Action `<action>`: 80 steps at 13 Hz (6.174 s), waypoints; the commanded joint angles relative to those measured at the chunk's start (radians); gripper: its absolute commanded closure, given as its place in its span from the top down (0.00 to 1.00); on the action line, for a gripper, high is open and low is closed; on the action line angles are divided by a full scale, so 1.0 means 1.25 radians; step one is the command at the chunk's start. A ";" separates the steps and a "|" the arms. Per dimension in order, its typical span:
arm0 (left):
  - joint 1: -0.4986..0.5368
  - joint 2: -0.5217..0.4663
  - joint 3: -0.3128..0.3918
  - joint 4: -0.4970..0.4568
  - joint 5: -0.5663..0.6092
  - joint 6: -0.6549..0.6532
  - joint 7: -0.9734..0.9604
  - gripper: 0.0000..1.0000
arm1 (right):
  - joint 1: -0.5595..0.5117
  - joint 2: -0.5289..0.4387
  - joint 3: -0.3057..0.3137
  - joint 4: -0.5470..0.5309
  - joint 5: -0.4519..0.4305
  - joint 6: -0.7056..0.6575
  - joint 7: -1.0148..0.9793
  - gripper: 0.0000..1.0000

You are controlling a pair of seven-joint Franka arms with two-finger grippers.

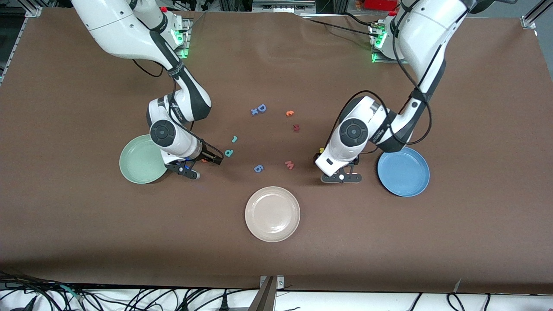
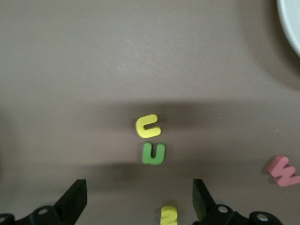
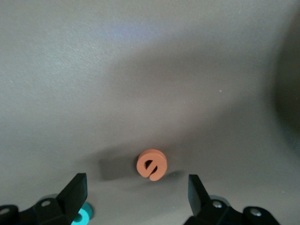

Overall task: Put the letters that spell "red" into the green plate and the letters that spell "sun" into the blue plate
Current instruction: 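Move the left gripper to green u while the right gripper reaches orange e, then grasp the green u with the left gripper while the right gripper grasps orange e, then place the u and e on blue and green plates with both grippers, then move both grippers back to the letters, left to yellow c, right to teal p, then grasp the yellow c with the left gripper while the right gripper grasps teal p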

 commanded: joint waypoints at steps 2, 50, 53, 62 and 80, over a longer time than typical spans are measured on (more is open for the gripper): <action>-0.008 0.033 0.003 0.012 0.030 0.026 -0.017 0.97 | -0.004 0.002 -0.008 -0.008 -0.045 0.014 -0.017 0.95; 0.266 -0.043 0.001 -0.051 0.016 -0.160 0.485 1.00 | -0.031 -0.090 -0.207 -0.014 -0.039 -0.186 -0.411 0.68; 0.254 -0.092 -0.031 -0.033 0.015 -0.208 0.483 1.00 | -0.026 -0.097 -0.150 -0.007 0.043 -0.185 -0.333 0.68; 0.100 0.048 -0.053 0.111 0.026 -0.123 0.177 1.00 | 0.109 -0.010 -0.067 0.066 0.043 -0.013 0.113 0.98; 0.035 0.130 -0.019 0.108 0.048 0.060 0.173 0.40 | 0.148 0.042 -0.051 0.041 0.060 0.025 0.235 0.73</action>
